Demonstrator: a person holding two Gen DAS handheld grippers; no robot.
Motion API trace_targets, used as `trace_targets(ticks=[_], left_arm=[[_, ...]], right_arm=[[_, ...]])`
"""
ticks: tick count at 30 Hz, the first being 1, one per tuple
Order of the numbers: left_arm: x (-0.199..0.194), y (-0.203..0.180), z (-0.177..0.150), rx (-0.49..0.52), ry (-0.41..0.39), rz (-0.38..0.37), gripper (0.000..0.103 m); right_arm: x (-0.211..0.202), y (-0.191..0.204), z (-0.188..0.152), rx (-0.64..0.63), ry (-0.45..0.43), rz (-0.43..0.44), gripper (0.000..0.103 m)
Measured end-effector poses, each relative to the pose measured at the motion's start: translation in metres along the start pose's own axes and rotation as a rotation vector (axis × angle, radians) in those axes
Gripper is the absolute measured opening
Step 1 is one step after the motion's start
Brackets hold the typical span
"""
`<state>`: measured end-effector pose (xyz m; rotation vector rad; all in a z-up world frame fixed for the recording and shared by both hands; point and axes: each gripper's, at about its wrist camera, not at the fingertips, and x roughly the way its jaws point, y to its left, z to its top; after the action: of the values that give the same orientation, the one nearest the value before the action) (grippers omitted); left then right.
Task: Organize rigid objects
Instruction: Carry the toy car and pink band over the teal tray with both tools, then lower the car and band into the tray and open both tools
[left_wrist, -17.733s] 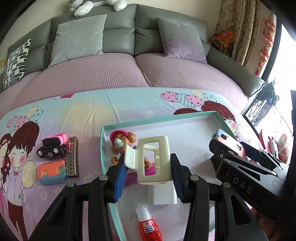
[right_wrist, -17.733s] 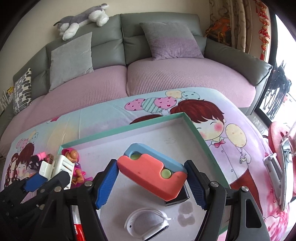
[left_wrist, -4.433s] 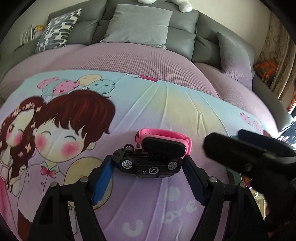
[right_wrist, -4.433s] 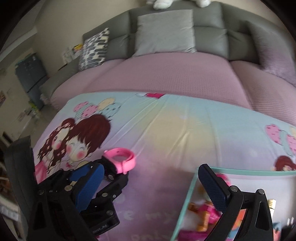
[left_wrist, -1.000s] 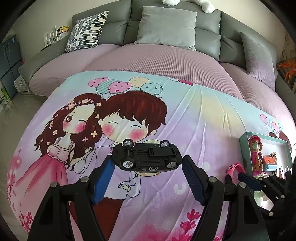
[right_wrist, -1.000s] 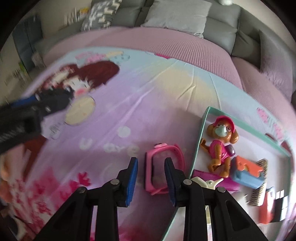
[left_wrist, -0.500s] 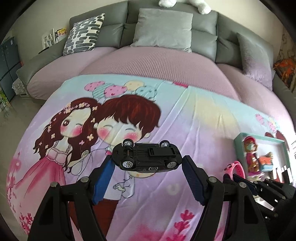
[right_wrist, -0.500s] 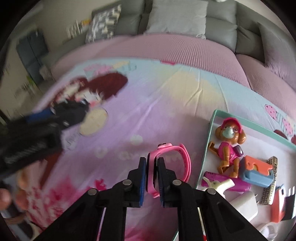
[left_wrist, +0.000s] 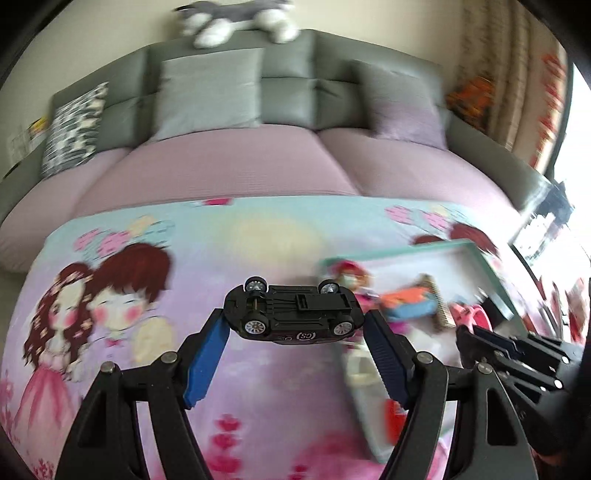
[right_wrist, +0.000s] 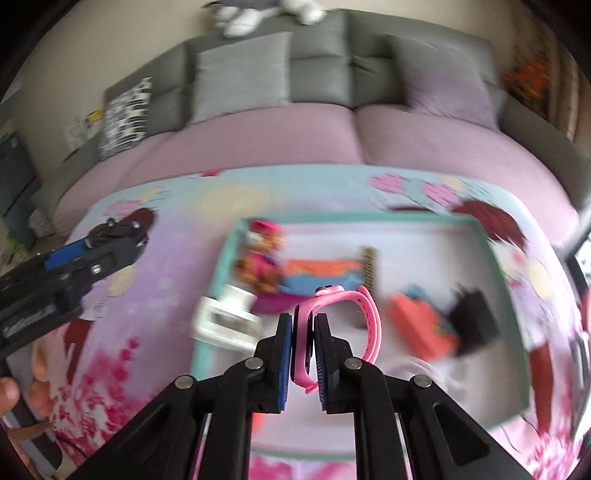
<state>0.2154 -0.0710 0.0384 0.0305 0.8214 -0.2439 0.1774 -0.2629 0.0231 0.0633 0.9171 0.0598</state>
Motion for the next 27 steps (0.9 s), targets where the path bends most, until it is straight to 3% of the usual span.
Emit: trace_targets(ticks=[4,9,18,27], left_arm=[[0.007,-0.041,-0.001,0.066,0.022,-0.076,0.076],[0.019,-0.072,-0.009,0.121,0.062,-0.087,0.076],[0.026,-0.078,-0.023,0.133,0.099,-0.065,0.076],[0.018,-0.067,-0.021,0.101,0.077,-0.037,0.076]], right_arm=[[-0.005,-0.027,-0.013,0.03,0.024,-0.018,0.013],[-0.001,-0.041,-0.022,0.058,0.04,-0.007,0.013],[0.006,-0.041,-0.029,0.053,0.041,-0.01,0.013],[0.01,-0.04,-0.031,0.058,0.04,-0.01,0.015]])
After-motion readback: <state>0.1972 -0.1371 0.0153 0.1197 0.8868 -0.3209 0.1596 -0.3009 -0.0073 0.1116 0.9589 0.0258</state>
